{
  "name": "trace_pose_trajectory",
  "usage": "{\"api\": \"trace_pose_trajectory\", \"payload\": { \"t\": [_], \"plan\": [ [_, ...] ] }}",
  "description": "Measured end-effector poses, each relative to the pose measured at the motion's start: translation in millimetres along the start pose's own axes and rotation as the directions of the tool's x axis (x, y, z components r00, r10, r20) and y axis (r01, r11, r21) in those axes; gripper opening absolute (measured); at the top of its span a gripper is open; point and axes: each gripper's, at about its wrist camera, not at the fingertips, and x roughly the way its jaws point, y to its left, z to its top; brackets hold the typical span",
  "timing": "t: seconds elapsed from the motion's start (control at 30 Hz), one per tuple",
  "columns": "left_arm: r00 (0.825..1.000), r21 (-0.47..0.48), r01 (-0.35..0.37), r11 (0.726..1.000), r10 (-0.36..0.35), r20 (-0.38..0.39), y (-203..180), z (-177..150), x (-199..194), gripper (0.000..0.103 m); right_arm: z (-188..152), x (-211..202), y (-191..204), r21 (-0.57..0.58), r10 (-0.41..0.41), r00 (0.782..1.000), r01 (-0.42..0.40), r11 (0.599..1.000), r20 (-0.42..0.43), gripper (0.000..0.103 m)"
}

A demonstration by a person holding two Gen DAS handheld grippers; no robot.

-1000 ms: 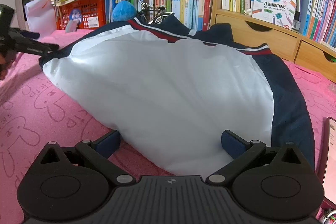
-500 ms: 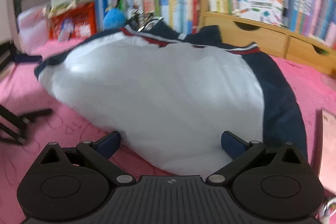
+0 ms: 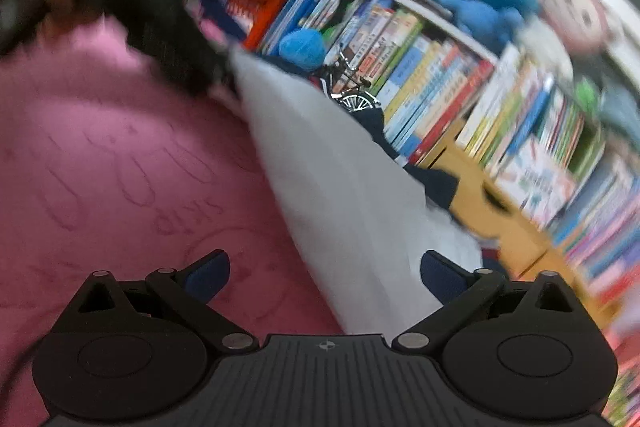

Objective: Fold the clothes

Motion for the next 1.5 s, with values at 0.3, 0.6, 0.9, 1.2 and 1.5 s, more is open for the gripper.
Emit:
{"api": "trace_pose_trajectory", "payload": {
  "t": [0.3, 0.6, 0.9, 1.2, 1.5],
  "plan": [
    [0.970, 0.360, -0.201, 0.911, 0.236, -0.056, -7, -64, 33, 0.040, -39, 34, -34, -0.102, -0.153, 0.979, 0.140, 0.985, -0.136, 0.045],
    [0.978, 0.126, -0.181, 0.975, 0.192, -0.080, 16, -53, -1, 0.011, -50, -5, -43, -0.201, -0.276, 0.961, 0.268, 0.942, -0.015, 0.015],
    [0.979, 0.022, -0.123, 0.992, 0.125, -0.159, 17, -80, -14, 0.019, -75, -33, -94, 0.438, 0.161, 0.987, -0.152, 0.886, 0.017, 0.068],
    [0.989, -0.077, -0.069, 0.995, 0.058, -0.138, 28, -86, -26, 0.027, -39, -11, -78, 0.459, 0.390, 0.902, -0.430, 0.777, 0.185, 0.094],
    [0.988, -0.045, -0.081, 0.996, 0.075, -0.132, 22, -88, -28, 0.029, -8, 51, -71, 0.330, 0.217, 0.973, -0.232, 0.915, 0.085, 0.103]
  ]
}}
